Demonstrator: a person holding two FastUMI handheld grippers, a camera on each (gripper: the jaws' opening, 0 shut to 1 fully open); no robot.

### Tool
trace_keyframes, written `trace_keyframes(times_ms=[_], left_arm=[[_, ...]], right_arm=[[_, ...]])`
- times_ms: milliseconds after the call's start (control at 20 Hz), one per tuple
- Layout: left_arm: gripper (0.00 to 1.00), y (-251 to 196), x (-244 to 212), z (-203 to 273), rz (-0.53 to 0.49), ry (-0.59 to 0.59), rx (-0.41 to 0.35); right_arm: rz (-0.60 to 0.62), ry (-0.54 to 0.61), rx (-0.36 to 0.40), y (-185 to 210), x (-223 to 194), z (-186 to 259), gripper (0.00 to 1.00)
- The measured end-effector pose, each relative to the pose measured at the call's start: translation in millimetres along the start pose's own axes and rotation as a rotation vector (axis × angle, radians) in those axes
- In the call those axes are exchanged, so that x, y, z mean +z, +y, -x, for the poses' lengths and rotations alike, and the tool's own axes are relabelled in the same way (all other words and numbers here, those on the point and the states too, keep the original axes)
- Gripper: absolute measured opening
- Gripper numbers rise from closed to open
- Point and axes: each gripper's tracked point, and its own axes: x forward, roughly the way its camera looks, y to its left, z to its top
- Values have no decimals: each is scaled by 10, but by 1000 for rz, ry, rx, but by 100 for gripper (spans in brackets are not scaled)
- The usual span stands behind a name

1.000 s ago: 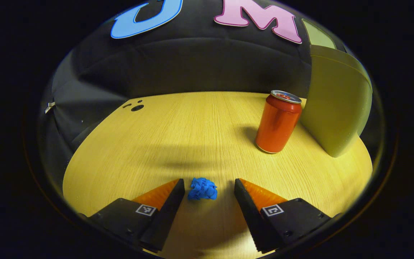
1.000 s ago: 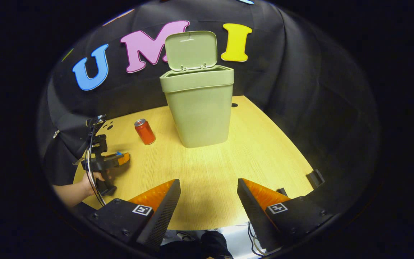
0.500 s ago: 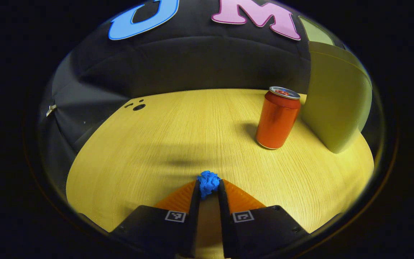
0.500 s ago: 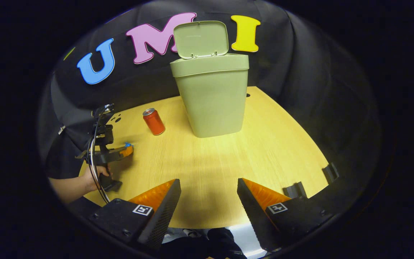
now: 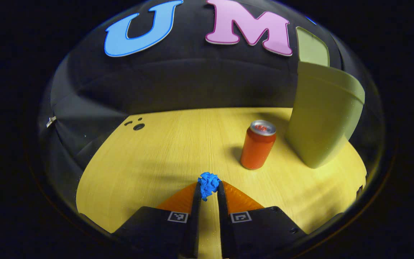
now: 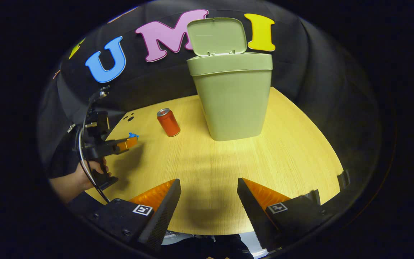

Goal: Press the lid of the desktop garbage bin to open it, pick up the crumpled paper on the desktop and throw it into the bin, then pick up the pop can on the desktop and drop it into the bin, and finally close the garbage bin lid.

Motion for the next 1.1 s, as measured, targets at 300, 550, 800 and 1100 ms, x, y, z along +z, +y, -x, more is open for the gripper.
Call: trace_keyframes(times_ms=[300,550,800,1100], left_arm=[[24,-391,834,514,-24,-117,-78],[28,-1026,1559,757,-65,-231,-194],[33,-1750,1999,863,-116,-308,-325],[28,-2582,2379,801,-132,-347,-442]], right_arm=[[-14,-22,32,-78,185,-113,99],[-45,-40,42,-221,363,-157,99],[-47,-60,50,-383,491,-193,99],[-23,-50,72,-503,542,-268,99]])
